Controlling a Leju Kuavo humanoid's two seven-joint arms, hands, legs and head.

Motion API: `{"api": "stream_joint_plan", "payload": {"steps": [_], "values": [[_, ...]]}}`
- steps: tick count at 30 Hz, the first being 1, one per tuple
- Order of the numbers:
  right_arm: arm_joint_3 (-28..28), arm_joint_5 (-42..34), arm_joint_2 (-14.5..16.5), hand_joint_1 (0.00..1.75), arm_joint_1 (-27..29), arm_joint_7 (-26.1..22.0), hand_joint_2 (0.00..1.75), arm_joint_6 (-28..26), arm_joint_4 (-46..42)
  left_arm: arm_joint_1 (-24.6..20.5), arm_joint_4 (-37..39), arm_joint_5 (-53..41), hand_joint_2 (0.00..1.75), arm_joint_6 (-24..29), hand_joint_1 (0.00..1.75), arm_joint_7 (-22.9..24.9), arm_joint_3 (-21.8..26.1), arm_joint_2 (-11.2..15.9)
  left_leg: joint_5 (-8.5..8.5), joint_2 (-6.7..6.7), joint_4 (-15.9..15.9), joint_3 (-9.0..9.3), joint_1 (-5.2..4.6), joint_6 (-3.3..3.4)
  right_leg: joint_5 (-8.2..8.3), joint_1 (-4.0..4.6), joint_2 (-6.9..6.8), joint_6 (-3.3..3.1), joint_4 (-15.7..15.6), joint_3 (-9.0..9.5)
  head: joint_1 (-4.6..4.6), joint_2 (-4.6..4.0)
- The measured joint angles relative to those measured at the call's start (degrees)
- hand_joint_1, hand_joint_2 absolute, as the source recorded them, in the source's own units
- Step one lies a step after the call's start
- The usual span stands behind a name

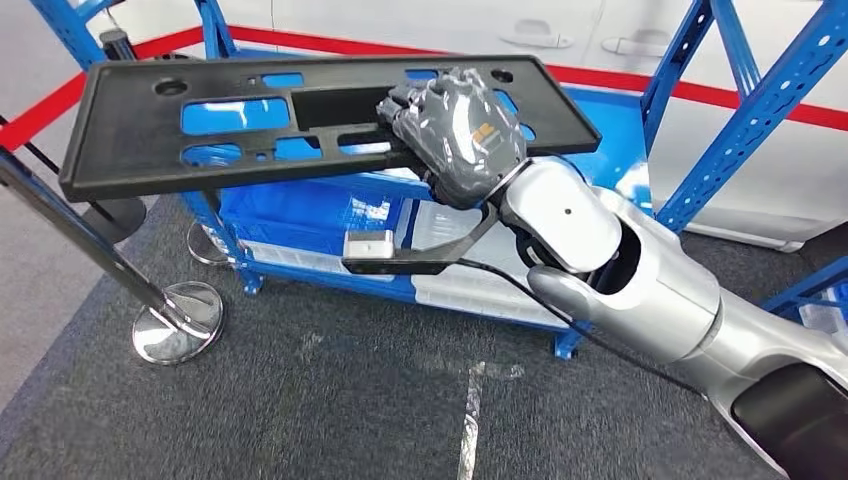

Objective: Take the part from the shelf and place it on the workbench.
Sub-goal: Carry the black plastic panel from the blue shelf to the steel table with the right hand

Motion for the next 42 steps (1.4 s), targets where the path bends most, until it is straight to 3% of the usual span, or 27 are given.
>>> {"api": "stream_joint_plan", "payload": {"steps": [2, 3, 5, 7, 8, 9, 10, 11, 13, 15, 18, 20, 22, 23, 24, 25, 26, 28, 29, 31, 33, 35, 37, 38, 39, 40, 42], "values": [[0.0, -0.04, -0.03, 1.75, 0.03, 0.0, 1.75, 0.01, 0.06, 0.02, 0.0, 0.0, 1.75, -0.01, 0.0, -0.04, 0.0, -0.01, 0.64, 0.02, -0.09, -0.61, 0.0, 1.18, 0.61, 0.03, 0.07, 0.66, -0.12, -0.14, 0.1, 0.0], [0.0, -0.06, -0.06, 1.75, 0.05, -0.01, 1.75, 0.02, 0.09, -0.01, 0.0, 0.0, 1.75, -0.01, 0.0, -0.05, 0.0, -0.02, 1.09, 0.11, -0.09, -1.05, 0.02, 1.72, -0.14, -0.01, 0.1, 0.94, 0.36, -0.54, 0.17, 0.0], [0.0, -0.08, -0.11, 1.75, 0.09, -0.02, 1.75, 0.02, 0.16, -0.05, 0.0, 0.0, 1.75, -0.01, 0.0, -0.07, 0.0, -0.04, 2.31, 0.34, -0.24, -2.3, 0.03, 2.77, -4.66, -0.09, 0.13, 1.3, 4.43, -2.09, 0.45, -0.01], [0.0, -0.08, -0.11, 1.75, 0.1, -0.02, 1.75, 0.02, 0.17, -0.04, 0.0, 0.0, 1.75, -0.01, 0.0, -0.08, 0.0, -0.04, 3.52, 0.46, -0.18, -3.88, -0.32, 3.36, -10.17, 0.11, 0.1, 1.34, 11.98, -4.01, 0.63, -0.01], [0.0, -0.08, -0.11, 1.75, 0.16, -0.01, 1.75, 0.02, 0.17, -0.01, 0.0, 0.0, 1.75, -0.01, 0.0, -0.08, 0.0, -0.04, 4.06, 0.47, -0.13, -4.66, -0.55, 3.53, -11.48, 0.23, 0.1, 1.24, 15.21, -4.43, 0.63, -0.01], [0.0, -0.08, -0.11, 1.75, 0.25, -0.01, 1.75, 0.02, 0.18, 0.01, 0.0, 0.0, 1.75, -0.01, 0.0, -0.08, 0.0, -0.04, 4.58, 0.46, -0.09, -5.39, -0.8, 3.65, -11.45, 0.43, 0.11, 0.97, 16.77, -4.01, 0.64, -0.01], [0.0, -0.08, -0.11, 1.75, 0.33, -0.02, 1.75, 0.02, 0.19, 0.03, 0.0, 0.0, 1.75, -0.01, 0.0, -0.08, 0.0, -0.04, 5.05, 0.41, -0.07, -6.02, -1.09, 3.74, -10.4, 0.69, 0.12, 0.48, 16.25, -2.63, 0.64, -0.01], [0.0, -0.08, -0.11, 1.75, 0.39, -0.02, 1.75, 0.02, 0.19, 0.06, 0.0, -0.01, 1.75, -0.01, 0.0, -0.08, 0.0, -0.04, 5.49, 0.35, -0.07, -6.53, -1.39, 3.79, -8.82, 1.06, 0.13, -0.27, 13.58, -0.22, 0.64, -0.01], [-0.01, -0.08, -0.11, 1.75, 0.29, 0.01, 1.75, 0.02, 0.18, 0.04, -0.01, -0.01, 1.75, -0.02, 0.0, -0.1, 0.0, -0.19, 6.31, 0.3, -0.18, -7.2, -1.67, 3.76, -7.18, 2.09, 0.07, -2.37, 4.81, 5.76, 0.52, -0.01], [-0.02, -0.08, -0.1, 1.75, 0.07, 0.02, 1.75, 0.01, 0.15, 0.1, -0.01, -0.01, 1.75, -0.03, 0.0, -0.13, 0.0, -0.41, 7.3, 0.41, -0.53, -7.54, -1.41, 3.36, -7.19, 2.8, 0.04, -3.36, -1.21, 9.14, 0.38, -0.01], [-0.02, -0.08, -0.1, 1.75, -0.08, 0.03, 1.75, 0.02, 0.16, 0.22, 0.06, 0.0, 1.75, -0.01, 0.0, -0.14, 0.0, -0.28, 8.13, 0.34, -1.42, -8.0, -1.18, 2.5, -5.22, 2.59, -0.01, -3.38, -3.75, 9.38, 0.52, -0.01], [-0.01, -0.09, -0.08, 1.75, -0.09, 0.01, 1.75, 0.02, 0.2, 0.25, 0.06, 0.0, 1.75, -0.02, 0.0, -0.15, 0.0, -0.32, 4.72, 0.2, 1.21, -9.11, -1.21, 1.79, -3.59, 1.87, -0.3, -3.39, -5.22, 8.95, 0.44, -0.01], [0.0, -0.1, -0.07, 1.75, -0.09, -0.01, 1.75, 0.02, 0.2, 0.22, 0.05, 0.0, 1.75, -0.02, 0.0, -0.16, 0.0, -0.38, -0.45, 0.22, 8.06, -10.7, -0.72, 0.85, -2.59, 1.41, -0.56, -3.06, -5.16, 7.64, 0.29, -0.01], [0.0, -0.1, -0.07, 1.75, -0.03, 0.0, 1.75, 0.02, 0.2, 0.25, 0.06, 0.0, 1.75, -0.01, 0.0, -0.16, 0.0, -0.34, -1.82, 0.24, 11.46, -11.26, -0.41, 0.36, -2.26, 1.12, -0.64, -2.79, -4.79, 6.86, 0.22, -0.01], [0.0, -0.1, -0.07, 1.75, 0.03, 0.0, 1.75, 0.03, 0.2, 0.27, 0.07, -0.01, 1.75, -0.01, 0.0, -0.15, -0.01, -0.31, -1.91, 0.25, 13.61, -11.28, -0.11, -0.13, -2.0, 0.77, -0.71, -2.49, -4.26, 5.99, 0.23, -0.01], [0.0, -0.1, -0.07, 1.75, 0.08, 0.0, 1.75, 0.03, 0.2, 0.29, 0.07, -0.01, 1.75, -0.01, 0.0, -0.15, -0.01, -0.28, -0.88, 0.26, 13.97, -10.53, 0.21, -0.65, -1.78, 0.37, -0.75, -2.19, -3.62, 5.05, 0.17, -0.01], [0.0, -0.1, -0.07, 1.75, 0.09, 0.0, 1.75, 0.03, 0.21, 0.26, 0.07, -0.02, 1.75, 0.0, 0.0, -0.15, -0.01, -0.25, 0.76, 0.28, 12.25, -8.84, 0.61, -1.24, -1.58, -0.05, -0.77, -1.88, -2.85, 4.04, 0.15, -0.01], [-0.01, -0.15, -0.06, 1.75, 0.05, 0.01, 1.75, 0.02, 0.2, 0.1, 0.05, -0.05, 1.75, 0.02, 0.0, -0.11, 0.0, -0.24, 1.93, 0.17, 5.4, -4.35, 1.1, -2.46, -1.22, -0.53, -0.74, -1.06, -1.23, 1.99, -0.04, -0.01], [-0.01, -0.18, -0.05, 1.75, 0.05, 0.04, 1.75, 0.02, 0.19, 0.04, 0.04, -0.07, 1.75, 0.07, 0.0, -0.07, 0.0, -0.24, 1.68, 0.04, 2.64, -2.75, 1.14, -2.43, -0.92, -0.54, -0.68, -0.6, -0.64, 1.19, -0.14, -0.01], [-0.02, -0.26, -0.05, 1.75, 0.07, 0.12, 1.75, 0.05, 0.19, 0.05, 0.02, -0.08, 1.75, 0.19, 0.0, 0.08, 0.0, -0.22, 0.96, -0.24, 0.76, -2.06, 0.89, -1.44, -0.08, -0.32, -0.51, 0.28, -0.24, 0.19, -0.25, 0.0], [-0.01, -0.35, -0.07, 1.75, 0.17, 0.21, 1.75, 0.17, 0.28, 0.13, 0.03, -0.09, 1.75, 0.27, 0.0, 0.19, -0.01, -0.25, 1.57, -0.19, 1.31, -3.28, 0.95, -0.24, -0.01, -0.38, -0.41, 0.9, 0.01, -0.55, -0.07, 0.01], [0.0, -0.49, -0.08, 1.75, 0.31, 0.31, 1.75, 0.33, 0.37, 0.11, 0.03, -0.09, 1.75, 0.28, 0.0, 0.21, -0.02, -0.28, 2.38, -0.04, 1.54, -4.43, 0.86, 0.97, -3.41, -0.45, -0.35, 1.24, 3.25, -1.96, 0.25, 0.0], [0.0, -0.86, -0.09, 1.75, 0.36, 0.47, 1.75, 0.59, 0.37, 0.07, 0.04, -0.07, 1.75, 0.27, 0.0, 0.27, -0.02, -0.25, 3.27, 0.06, 1.55, -5.47, 0.52, 2.05, -8.97, -0.21, -0.27, 1.24, 10.48, -3.85, 0.59, -0.01], [0.0, -1.14, -0.09, 1.75, 0.39, 0.57, 1.75, 0.84, 0.37, 0.07, 0.04, -0.05, 1.75, 0.24, 0.0, 0.36, -0.02, -0.24, 3.72, 0.07, 1.55, -6.01, 0.26, 2.45, -10.79, -0.02, -0.23, 1.07, 13.99, -4.45, 0.66, -0.01], [0.0, -1.41, -0.09, 1.75, 0.46, 0.68, 1.75, 1.12, 0.37, 0.08, 0.04, -0.03, 1.75, 0.21, 0.0, 0.49, -0.02, -0.22, 4.16, 0.07, 1.55, -6.54, -0.06, 2.74, -11.32, 0.24, -0.18, 0.73, 16.07, -4.32, 0.68, -0.01], [0.01, -1.63, -0.09, 1.75, 0.57, 0.75, 1.75, 1.36, 0.37, 0.09, 0.04, 0.0, 1.75, 0.18, 0.0, 0.63, -0.02, -0.22, 4.57, 0.03, 1.55, -7.05, -0.42, 2.91, -10.73, 0.53, -0.13, 0.19, 16.36, -3.37, 0.7, -0.01], [0.02, -1.89, -0.08, 1.75, 0.75, 0.89, 1.75, 1.58, 0.35, 0.1, 0.04, 0.02, 1.75, 0.16, 0.0, 0.83, -0.02, -0.26, 5.39, -0.08, 1.49, -7.88, -1.15, 3.1, -8.0, 1.52, -0.08, -1.65, 11.47, 1.14, 0.72, -0.01]]}}
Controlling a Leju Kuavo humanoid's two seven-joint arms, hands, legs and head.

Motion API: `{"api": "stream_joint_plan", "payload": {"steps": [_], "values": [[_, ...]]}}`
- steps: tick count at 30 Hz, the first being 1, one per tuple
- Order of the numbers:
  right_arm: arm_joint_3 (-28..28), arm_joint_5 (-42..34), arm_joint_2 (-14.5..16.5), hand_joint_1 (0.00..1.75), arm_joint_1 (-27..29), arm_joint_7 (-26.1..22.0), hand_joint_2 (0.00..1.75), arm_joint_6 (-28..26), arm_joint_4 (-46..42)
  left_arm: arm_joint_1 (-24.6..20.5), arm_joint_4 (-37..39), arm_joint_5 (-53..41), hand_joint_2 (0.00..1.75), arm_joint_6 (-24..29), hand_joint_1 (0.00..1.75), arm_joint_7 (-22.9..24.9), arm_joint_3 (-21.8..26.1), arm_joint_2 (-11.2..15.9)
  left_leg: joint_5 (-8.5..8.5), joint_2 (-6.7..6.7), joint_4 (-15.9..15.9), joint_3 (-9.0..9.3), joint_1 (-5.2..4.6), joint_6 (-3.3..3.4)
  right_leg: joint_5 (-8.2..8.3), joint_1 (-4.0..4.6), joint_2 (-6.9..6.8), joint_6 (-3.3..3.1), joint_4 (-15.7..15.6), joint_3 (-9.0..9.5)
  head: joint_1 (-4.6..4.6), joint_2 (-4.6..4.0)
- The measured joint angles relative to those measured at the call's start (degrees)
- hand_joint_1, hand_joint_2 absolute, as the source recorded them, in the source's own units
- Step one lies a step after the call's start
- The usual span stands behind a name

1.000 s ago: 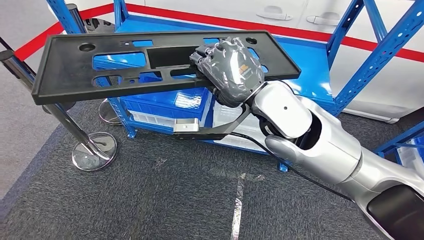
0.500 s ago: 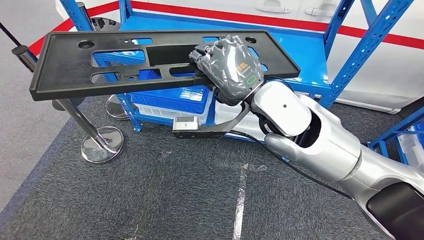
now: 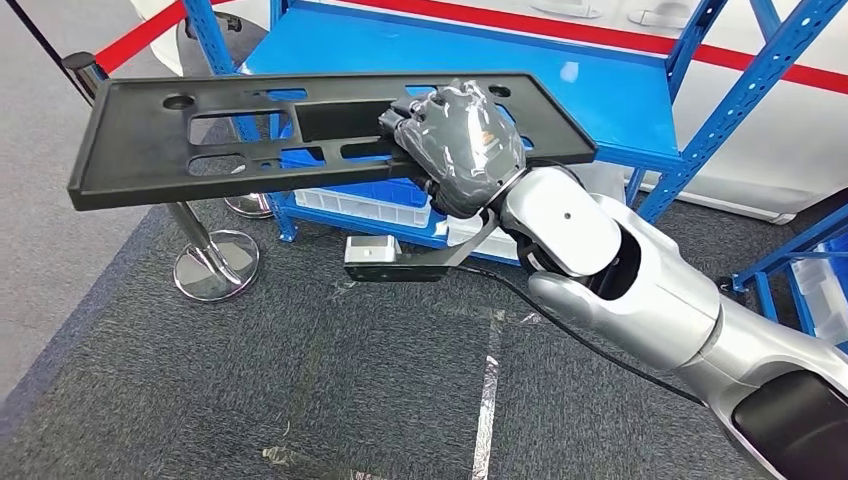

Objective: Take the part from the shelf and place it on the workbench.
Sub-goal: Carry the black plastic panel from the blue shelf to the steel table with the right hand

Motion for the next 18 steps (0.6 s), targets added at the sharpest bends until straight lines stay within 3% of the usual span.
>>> {"api": "stream_joint_plan", "payload": {"steps": [2, 3, 7, 12, 13, 16, 17, 18], "values": [[0.01, -0.1, 0.01, 1.75, -0.02, 0.11, 1.75, 0.02, -0.03, -0.04, -0.01, 0.01, 1.75, 0.01, 0.0, 0.05, 0.0, -0.04, 0.53, -0.07, -0.1, -0.4, -0.37, 0.05, 1.55, 0.91, 0.01, -1.58, -5.47, 4.01, -0.04, 0.0], [0.01, -0.12, 0.02, 1.75, -0.04, 0.14, 1.75, 0.01, -0.04, -0.06, -0.02, 0.01, 1.75, 0.01, 0.0, 0.05, 0.0, -0.07, 0.64, -0.09, -0.13, -0.44, -0.4, 0.08, 1.71, 1.17, 0.0, -1.97, -6.8, 4.95, -0.06, 0.0], [0.01, -0.13, 0.02, 1.75, -0.06, 0.14, 1.75, 0.01, -0.05, -0.07, -0.02, 0.01, 1.75, 0.01, 0.0, 0.05, 0.0, -0.1, 0.65, -0.09, -0.16, -0.45, -0.36, 0.08, 1.57, 1.31, 0.02, -2.17, -7.34, 5.27, -0.06, 0.0], [0.01, -0.21, 0.05, 1.75, -0.17, 0.27, 1.75, 0.0, -0.07, -0.08, -0.08, 0.07, 1.75, 0.06, 0.0, 0.09, 0.01, -0.52, 1.4, 0.07, -0.83, -0.5, -0.01, -0.18, 0.38, 1.77, -0.09, -3.18, -11.44, 7.39, -0.15, 0.0], [0.01, -0.28, 0.06, 1.75, -0.19, 0.33, 1.75, -0.01, -0.07, -0.03, -0.08, 0.11, 1.75, 0.12, 0.0, 0.15, 0.01, -0.51, 1.88, 0.13, -1.33, -0.58, 0.01, -0.48, 1.1, 1.64, -0.28, -3.15, -13.22, 7.95, -0.08, 0.0], [0.01, -0.56, 0.13, 1.75, 0.11, 0.48, 1.75, 0.01, -0.06, 0.12, -0.06, 0.21, 1.75, 0.31, 0.0, 0.37, 0.01, -0.16, -3.45, 0.22, 9.3, -3.22, 0.9, -3.17, 5.25, 0.22, -0.82, -1.77, -15.77, 5.88, -0.12, 0.0], [0.01, -0.62, 0.15, 1.75, 0.23, 0.51, 1.75, 0.01, -0.05, 0.13, -0.06, 0.22, 1.75, 0.34, 0.0, 0.39, 0.0, -0.11, -4.5, 0.25, 11.99, -3.07, 1.37, -4.15, 5.85, -0.3, -0.87, -1.25, -15.18, 4.53, -0.22, 0.0], [0.01, -0.63, 0.15, 1.75, 0.29, 0.57, 1.75, -0.01, -0.05, 0.12, -0.06, 0.22, 1.75, 0.36, 0.0, 0.39, 0.0, -0.07, -2.96, 0.32, 9.54, -1.12, 1.74, -4.72, 5.89, -0.68, -0.88, -0.93, -14.31, 3.57, -0.24, 0.0]]}}
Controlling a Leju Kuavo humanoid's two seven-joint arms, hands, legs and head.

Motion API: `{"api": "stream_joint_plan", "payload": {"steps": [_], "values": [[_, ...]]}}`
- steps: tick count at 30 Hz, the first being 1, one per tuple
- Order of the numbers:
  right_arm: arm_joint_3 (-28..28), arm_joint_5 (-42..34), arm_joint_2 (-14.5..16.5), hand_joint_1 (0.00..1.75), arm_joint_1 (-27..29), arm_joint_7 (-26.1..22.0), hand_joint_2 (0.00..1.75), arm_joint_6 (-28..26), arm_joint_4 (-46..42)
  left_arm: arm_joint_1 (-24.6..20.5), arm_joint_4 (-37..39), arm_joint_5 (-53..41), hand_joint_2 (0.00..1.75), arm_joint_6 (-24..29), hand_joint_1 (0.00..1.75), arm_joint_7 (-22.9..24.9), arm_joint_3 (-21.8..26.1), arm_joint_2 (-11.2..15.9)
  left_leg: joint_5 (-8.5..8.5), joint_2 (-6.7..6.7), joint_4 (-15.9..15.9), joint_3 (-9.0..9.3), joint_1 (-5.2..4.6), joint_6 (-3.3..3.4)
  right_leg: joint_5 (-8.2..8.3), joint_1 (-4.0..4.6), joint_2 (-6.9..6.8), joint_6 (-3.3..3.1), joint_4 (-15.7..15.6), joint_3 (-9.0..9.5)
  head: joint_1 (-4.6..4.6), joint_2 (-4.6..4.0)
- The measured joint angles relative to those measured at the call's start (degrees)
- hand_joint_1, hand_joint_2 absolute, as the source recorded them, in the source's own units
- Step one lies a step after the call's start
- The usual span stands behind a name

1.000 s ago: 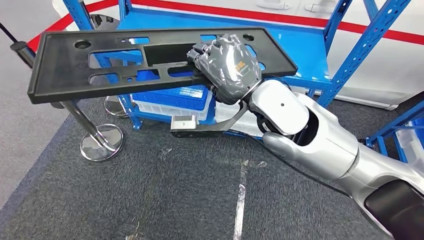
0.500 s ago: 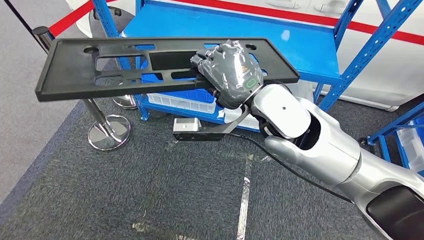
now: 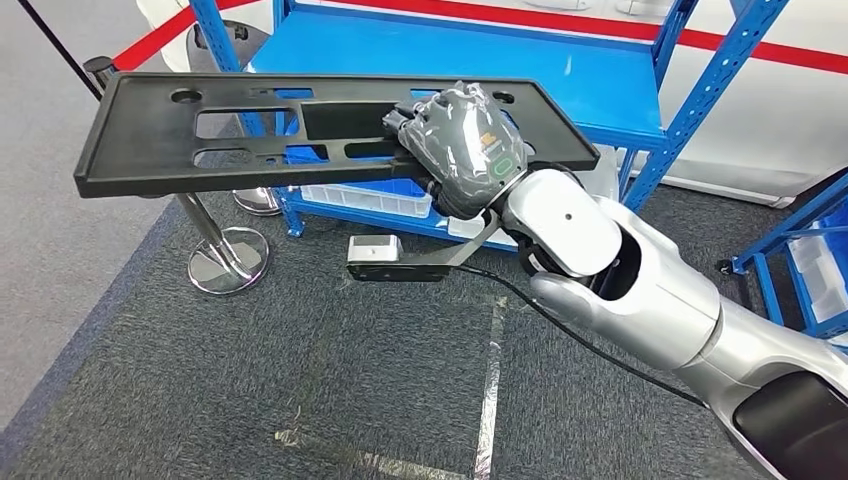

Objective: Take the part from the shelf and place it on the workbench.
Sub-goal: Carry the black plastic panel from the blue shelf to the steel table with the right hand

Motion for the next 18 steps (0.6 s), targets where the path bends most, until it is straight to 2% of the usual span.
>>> {"api": "stream_joint_plan", "payload": {"steps": [1, 2, 3, 4, 6, 7, 8, 10, 11, 12, 13, 14, 15, 17, 18], "values": [[0.0, -0.01, 0.0, 1.75, 0.0, 0.09, 1.75, -0.01, 0.0, -0.08, 0.0, -0.01, 1.75, 0.01, 0.0, 0.01, 0.0, 0.01, 0.38, 0.03, -3.21, 2.2, 0.19, -0.6, -0.04, -0.24, 0.0, 0.39, 0.96, -0.97, -0.04, 0.0], [0.0, 0.01, 0.0, 1.75, 0.0, 0.23, 1.75, -0.03, 0.0, -0.18, 0.0, -0.01, 1.75, 0.01, 0.0, 0.01, 0.0, 0.09, 0.24, -0.03, -6.27, 4.21, 0.23, -0.77, -0.14, -0.36, 0.01, 0.83, 2.01, -1.92, -0.13, 0.0], [0.0, 0.07, 0.0, 1.75, 0.01, 0.38, 1.75, -0.04, 0.01, -0.26, 0.0, -0.02, 1.75, 0.01, 0.0, 0.01, 0.0, 0.17, -0.52, -0.07, -8.31, 5.4, 0.19, -0.55, -0.19, -0.3, 0.04, 1.23, 2.86, -2.64, -0.17, 0.0], [0.0, 0.19, 0.0, 1.75, 0.01, 0.5, 1.75, -0.03, 0.02, -0.31, 0.0, -0.02, 1.75, -0.01, 0.0, 0.02, 0.01, 0.22, -1.31, -0.15, -9.06, 5.73, 0.05, 0.01, -0.14, -0.16, 0.07, 1.57, 3.46, -3.14, -0.21, 0.0], [0.0, 0.55, 0.0, 1.75, 0.03, 0.75, 1.75, 0.02, 0.1, -0.22, 0.0, -0.02, 1.75, -0.04, 0.0, 0.04, 0.02, 0.27, -1.23, -0.17, -9.15, 5.38, 0.03, 1.63, 0.01, -0.1, 0.12, 2.09, 4.07, -3.62, -0.21, 0.0], [0.0, 0.73, 0.0, 1.75, 0.01, 0.85, 1.75, 0.09, 0.15, -0.19, 0.0, -0.02, 1.75, -0.08, 0.0, 0.04, 0.02, 0.26, -0.92, -0.22, -9.18, 5.19, 0.06, 2.26, -0.45, -0.21, 0.2, 2.36, 4.63, -3.89, -0.17, 0.0], [0.0, 0.92, 0.0, 1.75, -0.02, 0.93, 1.75, 0.17, 0.21, -0.19, 0.0, -0.03, 1.75, -0.11, 0.0, 0.03, 0.01, 0.25, -0.58, -0.28, -9.26, 4.97, 0.07, 2.84, -1.61, -0.33, 0.31, 2.63, 5.89, -4.41, -0.09, 0.0], [0.01, 1.28, 0.0, 1.75, -0.06, 1.03, 1.75, 0.43, 0.3, -0.18, 0.0, -0.04, 1.75, -0.17, 0.0, 0.01, 0.0, 0.26, 0.08, -0.51, -9.35, 4.32, 0.09, 3.72, -5.76, -0.56, 0.63, 3.08, 11.61, -6.48, 0.1, 0.0], [0.02, 1.43, 0.0, 1.75, -0.06, 1.09, 1.75, 0.56, 0.36, -0.15, 0.0, -0.05, 1.75, -0.19, 0.0, 0.0, 0.0, 0.27, 0.39, -0.69, -9.34, 3.93, 0.09, 3.94, -7.8, -0.62, 0.72, 3.24, 15.15, -7.67, 0.13, 0.0], [0.05, 1.51, 0.0, 1.75, -0.04, 1.16, 1.75, 0.68, 0.43, -0.12, 0.0, -0.06, 1.75, -0.21, 0.0, 0.02, 0.0, 0.27, 0.69, -0.94, -9.33, 3.52, 0.09, 4.02, -9.1, -0.7, 0.77, 3.35, 17.92, -8.45, 0.13, 0.0], [0.08, 1.58, 0.0, 1.75, -0.02, 1.22, 1.75, 0.77, 0.5, -0.1, 0.0, -0.07, 1.75, -0.25, 0.0, 0.07, 0.0, 0.27, 0.98, -1.28, -9.31, 3.15, 0.12, 3.99, -9.37, -0.76, 0.79, 3.38, 18.95, -8.4, 0.12, 0.0], [0.11, 1.65, 0.0, 1.75, -0.01, 1.26, 1.75, 0.82, 0.57, -0.09, 0.0, -0.07, 1.75, -0.29, 0.0, 0.13, 0.0, 0.27, 1.26, -1.72, -9.3, 2.82, 0.17, 3.9, -8.66, -0.81, 0.85, 3.33, 17.91, -7.31, 0.13, 0.0], [0.13, 1.71, 0.0, 1.75, -0.01, 1.29, 1.75, 0.84, 0.62, -0.09, 0.0, -0.07, 1.75, -0.32, 0.0, 0.22, 0.0, 0.27, 1.52, -2.23, -9.3, 2.57, 0.24, 3.73, -7.17, -0.88, 1.14, 3.19, 14.82, -5.17, 0.13, 0.0], [0.13, 1.85, 0.0, 1.75, -0.04, 1.36, 1.75, 0.85, 0.69, -0.13, 0.0, -0.08, 1.75, -0.36, 0.0, 0.34, 0.0, 0.26, 2.0, -3.26, -9.3, 2.15, 0.35, 3.14, -4.94, -0.99, 3.22, 2.86, 7.34, -0.73, 0.12, 0.0], [0.13, 1.89, 0.0, 1.75, -0.06, 1.39, 1.75, 0.85, 0.73, -0.17, 0.0, -0.09, 1.75, -0.35, 0.0, 0.39, 0.01, 0.26, 2.28, -3.7, -9.39, 1.94, 0.38, 2.72, -4.43, -0.97, 4.1, 2.79, 4.96, 0.52, 0.12, 0.0]]}}
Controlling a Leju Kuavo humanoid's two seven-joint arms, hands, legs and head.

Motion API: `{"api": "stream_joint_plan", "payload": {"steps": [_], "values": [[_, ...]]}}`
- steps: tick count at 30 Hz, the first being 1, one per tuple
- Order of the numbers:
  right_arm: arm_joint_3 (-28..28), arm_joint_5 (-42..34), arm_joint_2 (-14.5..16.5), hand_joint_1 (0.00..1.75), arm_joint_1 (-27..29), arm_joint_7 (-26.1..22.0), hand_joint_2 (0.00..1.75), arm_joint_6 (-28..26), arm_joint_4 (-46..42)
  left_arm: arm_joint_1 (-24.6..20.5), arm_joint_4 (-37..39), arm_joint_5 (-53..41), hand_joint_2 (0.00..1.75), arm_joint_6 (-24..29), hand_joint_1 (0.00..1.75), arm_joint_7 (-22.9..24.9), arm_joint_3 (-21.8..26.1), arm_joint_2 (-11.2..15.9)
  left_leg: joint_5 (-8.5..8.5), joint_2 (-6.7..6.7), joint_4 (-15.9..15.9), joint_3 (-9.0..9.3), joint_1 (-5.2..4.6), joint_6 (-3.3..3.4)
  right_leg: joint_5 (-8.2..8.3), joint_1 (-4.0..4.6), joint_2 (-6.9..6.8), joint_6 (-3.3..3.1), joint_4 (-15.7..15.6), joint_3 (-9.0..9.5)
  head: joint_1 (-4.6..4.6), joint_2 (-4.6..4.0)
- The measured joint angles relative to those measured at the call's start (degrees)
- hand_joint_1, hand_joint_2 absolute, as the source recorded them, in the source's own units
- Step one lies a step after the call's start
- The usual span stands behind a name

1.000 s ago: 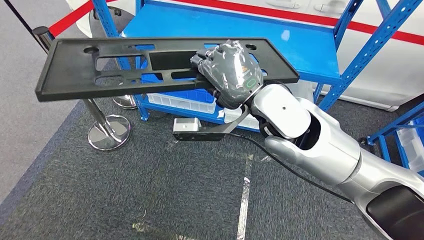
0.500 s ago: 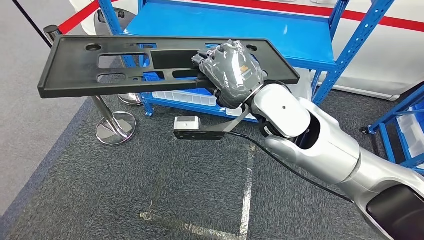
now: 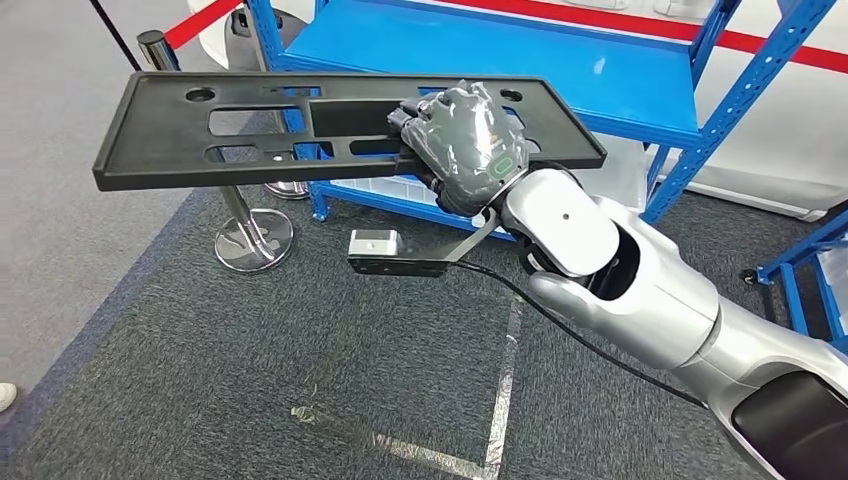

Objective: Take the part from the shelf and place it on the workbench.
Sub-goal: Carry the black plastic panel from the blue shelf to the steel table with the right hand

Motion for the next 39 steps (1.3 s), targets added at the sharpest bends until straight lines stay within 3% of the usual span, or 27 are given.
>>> {"api": "stream_joint_plan", "payload": {"steps": [1, 3, 5, 6, 8, 10, 11, 12, 14, 15, 16, 18, 19, 20, 21, 23, 25, 26, 28, 29, 31, 32, 34, 36, 38, 39], "values": [[0.0, 0.03, 0.0, 1.75, 0.0, 0.03, 1.75, 0.0, 0.04, 0.0, 0.0, -0.01, 1.75, 0.0, 0.0, 0.04, 0.0, 0.0, 0.31, -0.39, -0.13, -0.21, 0.06, -0.45, 0.02, 0.11, 0.59, -0.01, -0.97, 0.34, -0.01, 0.0], [0.0, 0.09, 0.01, 1.75, 0.01, 0.05, 1.75, 0.0, 0.11, 0.22, 0.02, -0.01, 1.75, 0.01, 0.0, 0.1, 0.0, 0.03, 0.99, -1.27, -0.7, -0.46, 0.23, -1.44, 0.46, 0.21, -0.17, -0.24, -1.25, 0.17, 0.02, 0.0], [0.0, 0.17, 0.19, 1.75, -0.05, 0.06, 1.75, 0.01, 0.18, 0.41, 0.03, -0.03, 1.75, 0.01, 0.0, 0.11, -0.01, 0.01, 0.3, -0.37, 0.03, -1.19, 0.21, -2.0, 1.11, 0.02, -1.34, -0.91, -1.85, 0.14, -0.11, 0.0], [0.0, 0.21, 0.3, 1.75, -0.12, 0.06, 1.75, 0.02, 0.22, 0.36, 0.03, -0.04, 1.75, 0.0, 0.0, 0.11, -0.01, 0.02, -1.05, 0.69, 1.84, -2.06, 0.11, -2.07, 1.43, -0.04, -2.03, -1.28, -2.15, 0.09, -0.22, 0.0], [0.02, 0.25, 0.43, 1.75, -0.21, 0.06, 1.75, 0.03, 0.32, 0.17, 0.03, -0.07, 1.75, -0.01, 0.0, 0.09, -0.01, 0.02, -4.95, 2.66, 8.36, -4.7, -0.14, -2.03, 1.76, 0.36, -3.35, -1.77, -2.25, -0.17, -0.39, 0.0], [0.17, 0.26, 0.44, 1.75, -0.2, 0.06, 1.75, 0.05, 0.46, 0.12, 0.03, -0.07, 1.75, -0.04, 0.0, 0.05, -0.01, 0.02, -6.91, 3.02, 13.44, -6.24, -0.32, -1.86, 1.91, 0.85, -4.74, -2.02, -2.2, -0.47, -0.38, 0.0], [0.33, 0.28, 0.44, 1.75, -0.19, 0.06, 1.75, 0.06, 0.55, 0.15, 0.02, -0.07, 1.75, -0.07, 0.0, 0.03, -0.01, 0.01, -6.43, 3.16, 13.25, -5.6, -0.5, -1.64, 1.95, 1.09, -5.44, -2.09, -2.17, -0.57, -0.38, 0.0], [0.51, 0.32, 0.44, 1.75, -0.19, 0.06, 1.75, 0.06, 0.61, 0.17, 0.03, -0.06, 1.75, -0.09, 0.0, 0.0, -0.01, 0.02, -5.04, 3.57, 10.73, -3.76, -0.75, -1.3, 1.96, 1.32, -6.12, -2.12, -2.14, -0.62, -0.37, 0.0], [0.75, 0.44, 0.44, 1.75, -0.22, 0.05, 1.75, 0.04, 0.69, 0.14, 0.03, -0.06, 1.75, -0.13, 0.0, -0.04, -0.01, 0.14, -2.49, 6.05, 3.42, 0.82, -1.69, -0.19, 1.94, 1.81, -7.4, -2.12, -2.04, -0.66, -0.36, 0.0], [0.79, 0.51, 0.43, 1.75, -0.25, 0.05, 1.75, 0.03, 0.72, 0.09, 0.03, -0.06, 1.75, -0.14, 0.0, -0.07, -0.01, 0.22, -1.79, 7.18, 0.73, 2.27, -2.2, 0.41, 1.94, 2.01, -8.05, -2.08, -1.97, -0.73, -0.32, 0.0], [0.81, 0.6, 0.43, 1.75, -0.27, 0.04, 1.75, 0.03, 0.76, 0.03, 0.03, -0.06, 1.75, -0.16, 0.0, -0.07, -0.01, 0.29, -1.56, 7.86, -0.64, 2.82, -2.61, 0.94, 1.98, 2.15, -8.7, -2.0, -1.93, -0.81, -0.32, 0.0], [0.88, 0.74, 0.42, 1.75, -0.31, -0.01, 1.75, 0.01, 0.9, 0.07, 0.04, -0.05, 1.75, -0.19, 0.0, -0.08, -0.01, 0.38, -1.06, 6.98, -1.34, 2.61, -2.78, 1.61, 2.13, 2.28, -10.05, -1.75, -2.01, -0.87, -0.31, 0.0], [0.91, 0.79, 0.42, 1.75, -0.31, -0.05, 1.75, 0.01, 0.97, 0.17, 0.04, -0.04, 1.75, -0.2, 0.0, -0.08, -0.01, 0.4, -0.69, 6.35, -1.67, 2.6, -2.57, 1.81, 1.99, 2.22, -9.86, -1.49, -1.93, -0.93, -0.31, 0.0], [0.93, 0.82, 0.42, 1.75, -0.34, -0.1, 1.75, -0.01, 1.03, 0.26, 0.04, -0.03, 1.75, -0.22, 0.0, -0.08, -0.01, 0.41, -0.29, 5.75, -2.05, 2.62, -2.27, 1.99, 1.36, 2.08, -8.7, -1.17, -1.34, -1.18, -0.27, 0.0], [0.94, 0.85, 0.42, 1.75, -0.37, -0.14, 1.75, -0.01, 1.09, 0.28, 0.04, -0.02, 1.75, -0.24, 0.0, -0.07, -0.01, 0.4, 0.11, 5.21, -2.43, 2.62, -1.92, 2.2, 0.07, 1.91, -7.06, -0.81, 0.32, -1.85, -0.25, 0.0], [0.95, 0.89, 0.39, 1.75, -0.31, -0.16, 1.75, -0.01, 1.24, 0.17, 0.04, -0.01, 1.75, -0.28, 0.0, -0.06, -0.01, 0.38, 0.61, 3.99, -2.65, 2.3, -1.51, 2.41, -3.63, 1.34, -3.89, -0.1, 6.67, -4.46, -0.18, 0.0], [0.97, 0.9, 0.36, 1.75, -0.01, -0.28, 1.75, 0.0, 1.45, 0.13, 0.04, 0.0, 1.75, -0.33, 0.0, -0.06, -0.01, 0.38, 0.88, 2.52, -2.53, 1.84, -1.26, 2.32, -5.64, 0.84, -3.25, 0.38, 12.38, -6.8, -0.13, 0.0], [0.98, 0.9, 0.35, 1.75, 0.13, -0.37, 1.75, 0.0, 1.56, 0.16, 0.04, 0.0, 1.75, -0.37, 0.0, -0.05, -0.01, 0.36, 0.98, 1.73, -2.42, 1.64, -1.11, 2.18, -5.13, 0.58, -3.18, 0.57, 12.67, -6.82, -0.13, 0.0], [0.99, 0.93, 0.35, 1.75, 0.2, -0.5, 1.75, -0.01, 1.73, 0.19, 0.04, 0.0, 1.75, -0.4, 0.0, -0.04, -0.01, 0.32, 1.12, 0.14, -2.1, 1.33, -0.72, 1.8, -1.61, 0.1, -2.31, 0.8, 7.1, -3.9, -0.12, 0.0], [0.99, 0.95, 0.35, 1.75, 0.18, -0.51, 1.75, -0.01, 1.8, 0.19, 0.04, 0.0, 1.75, -0.42, 0.0, -0.04, -0.01, 0.3, 1.2, -0.6, -1.97, 1.13, -0.55, 1.49, -0.06, -0.07, -0.95, 0.83, 3.34, -1.97, -0.14, 0.0], [0.98, 0.98, 0.36, 1.75, 0.12, -0.54, 1.75, -0.02, 1.87, 0.09, 0.04, -0.01, 1.75, -0.42, 0.0, -0.02, -0.01, 0.29, 1.56, -1.89, -1.83, 0.5, -0.26, 0.57, 1.29, -0.12, 1.23, 0.7, -1.77, 0.49, -0.17, 0.0], [0.98, 0.98, 0.37, 1.75, 0.11, -0.57, 1.75, -0.02, 1.91, 0.16, 0.04, -0.02, 1.75, -0.42, 0.0, 0.0, -0.01, 0.28, 1.9, -2.49, -2.05, 0.17, -0.04, 0.0, 1.17, 0.08, 1.52, 0.54, -2.39, 0.73, -0.16, 0.0], [0.98, 0.99, 0.42, 1.75, 0.07, -0.62, 1.75, -0.02, 1.95, 0.47, 0.04, -0.02, 1.75, -0.43, 0.0, 0.03, -0.01, 0.29, 2.54, -3.34, -2.44, -0.39, 0.42, -1.01, 1.71, 0.21, 0.22, -0.09, -3.33, 0.99, -0.12, 0.01], [0.99, 1.02, 0.6, 1.75, -0.08, -0.63, 1.75, -0.02, 2.0, 0.63, 0.04, -0.03, 1.75, -0.43, 0.0, 0.05, -0.01, 0.22, 1.54, -1.24, -0.43, -1.66, 0.18, -1.51, 2.4, -0.09, -1.3, -0.89, -4.65, 1.58, -0.31, 0.01], [1.01, 1.04, 0.72, 1.75, -0.24, -0.63, 1.75, -0.01, 2.06, 0.39, 0.04, -0.04, 1.75, -0.43, 0.0, 0.04, -0.02, 0.15, -1.68, 1.98, 5.57, -4.53, -0.21, -1.67, 2.69, -0.12, -2.92, -1.28, -5.27, 1.88, -0.63, 0.0], [1.01, 1.05, 0.72, 1.75, -0.31, -0.63, 1.75, 0.0, 2.11, 0.3, 0.04, -0.05, 1.75, -0.43, 0.0, 0.03, -0.02, 0.16, -3.33, 2.69, 8.97, -6.1, -0.22, -1.78, 2.7, -0.05, -3.74, -1.33, -5.29, 1.83, -0.72, 0.0]]}}
